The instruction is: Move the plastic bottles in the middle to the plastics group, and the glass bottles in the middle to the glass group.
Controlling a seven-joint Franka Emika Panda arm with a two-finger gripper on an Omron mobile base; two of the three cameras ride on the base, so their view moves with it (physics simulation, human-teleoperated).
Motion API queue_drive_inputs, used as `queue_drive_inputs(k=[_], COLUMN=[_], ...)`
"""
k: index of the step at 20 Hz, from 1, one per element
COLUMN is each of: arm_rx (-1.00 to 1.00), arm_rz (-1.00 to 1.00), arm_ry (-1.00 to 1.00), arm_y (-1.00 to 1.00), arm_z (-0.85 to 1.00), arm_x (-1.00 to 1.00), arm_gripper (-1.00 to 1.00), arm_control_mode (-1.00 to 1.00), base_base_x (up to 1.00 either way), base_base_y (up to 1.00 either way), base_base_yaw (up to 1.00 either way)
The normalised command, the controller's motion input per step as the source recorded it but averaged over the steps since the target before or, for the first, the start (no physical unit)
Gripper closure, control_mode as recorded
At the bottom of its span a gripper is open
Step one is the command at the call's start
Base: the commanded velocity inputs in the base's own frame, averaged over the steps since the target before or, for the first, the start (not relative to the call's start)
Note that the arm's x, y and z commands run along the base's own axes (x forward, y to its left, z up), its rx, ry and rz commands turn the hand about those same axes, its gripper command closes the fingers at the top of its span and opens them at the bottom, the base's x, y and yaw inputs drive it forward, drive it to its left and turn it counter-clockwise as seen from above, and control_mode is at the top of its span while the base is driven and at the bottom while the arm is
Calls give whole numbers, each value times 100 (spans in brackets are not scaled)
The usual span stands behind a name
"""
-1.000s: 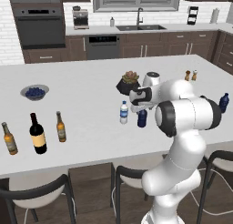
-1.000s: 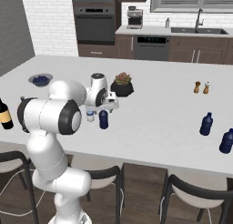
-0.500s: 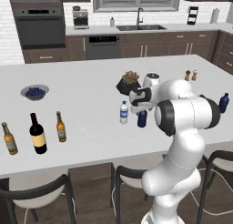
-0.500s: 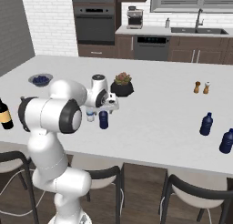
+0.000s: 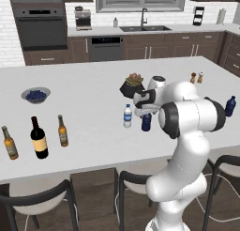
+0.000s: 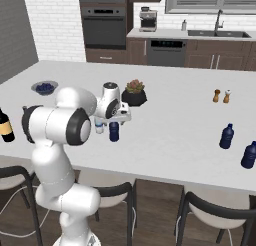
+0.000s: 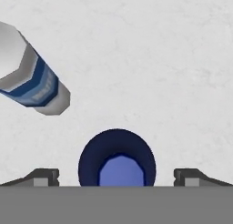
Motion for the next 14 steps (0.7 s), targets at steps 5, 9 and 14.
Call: queue_drive_inputs(k=[5, 9, 14], arm_rx=[0, 0, 0], arm_rz=[0, 0, 0], arm_ry=[-5, -6, 0], arm_y=[0, 0, 0], arm_z=[-12, -2, 0], arm_x=[0, -4, 0], arm_gripper=[-100, -100, 100], arm_control_mode=[-100, -100, -100], base_base_x=[0, 0, 0], base_base_y=[0, 0, 0], base_base_yaw=[0, 0, 0])
